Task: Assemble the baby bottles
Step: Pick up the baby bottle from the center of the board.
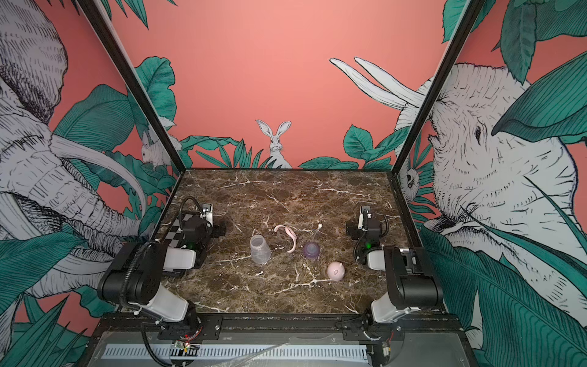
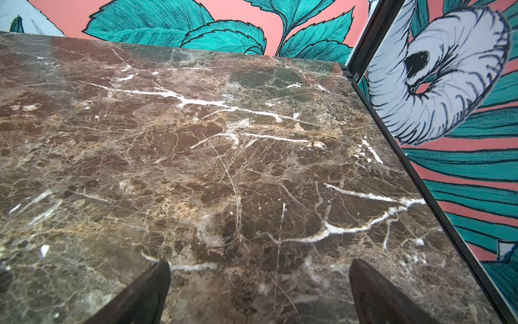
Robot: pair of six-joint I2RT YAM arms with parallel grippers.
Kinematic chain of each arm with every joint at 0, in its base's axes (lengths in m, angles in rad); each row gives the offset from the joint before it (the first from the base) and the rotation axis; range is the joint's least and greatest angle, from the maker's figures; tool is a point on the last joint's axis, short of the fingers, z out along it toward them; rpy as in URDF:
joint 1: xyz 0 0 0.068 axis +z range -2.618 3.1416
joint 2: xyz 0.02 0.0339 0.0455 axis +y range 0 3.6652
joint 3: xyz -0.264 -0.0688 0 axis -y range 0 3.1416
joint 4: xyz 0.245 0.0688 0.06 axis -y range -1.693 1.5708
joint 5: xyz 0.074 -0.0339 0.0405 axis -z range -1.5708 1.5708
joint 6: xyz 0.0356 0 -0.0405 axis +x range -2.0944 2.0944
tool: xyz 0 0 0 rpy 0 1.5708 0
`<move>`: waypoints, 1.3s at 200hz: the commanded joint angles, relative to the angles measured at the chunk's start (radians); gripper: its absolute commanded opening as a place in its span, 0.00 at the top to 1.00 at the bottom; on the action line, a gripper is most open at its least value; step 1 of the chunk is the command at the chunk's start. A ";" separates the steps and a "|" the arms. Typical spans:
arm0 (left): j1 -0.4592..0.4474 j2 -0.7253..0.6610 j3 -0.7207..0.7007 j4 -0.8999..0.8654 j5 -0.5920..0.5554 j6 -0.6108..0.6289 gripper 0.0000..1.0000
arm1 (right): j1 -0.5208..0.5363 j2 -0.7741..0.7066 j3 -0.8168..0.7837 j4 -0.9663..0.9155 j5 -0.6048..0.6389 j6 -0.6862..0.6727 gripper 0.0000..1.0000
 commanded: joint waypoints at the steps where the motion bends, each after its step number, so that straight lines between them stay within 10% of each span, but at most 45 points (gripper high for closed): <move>1: 0.004 -0.015 0.012 0.008 -0.002 -0.009 0.00 | 0.002 -0.012 0.008 0.036 -0.007 0.001 0.01; 177: 0.018 -0.029 0.022 -0.012 0.017 -0.016 0.00 | 0.003 -0.048 0.016 0.008 0.004 0.007 0.01; 260: 0.008 -0.303 0.298 -0.864 -0.034 -0.293 0.04 | 0.145 -0.358 0.297 -0.689 0.102 0.059 0.01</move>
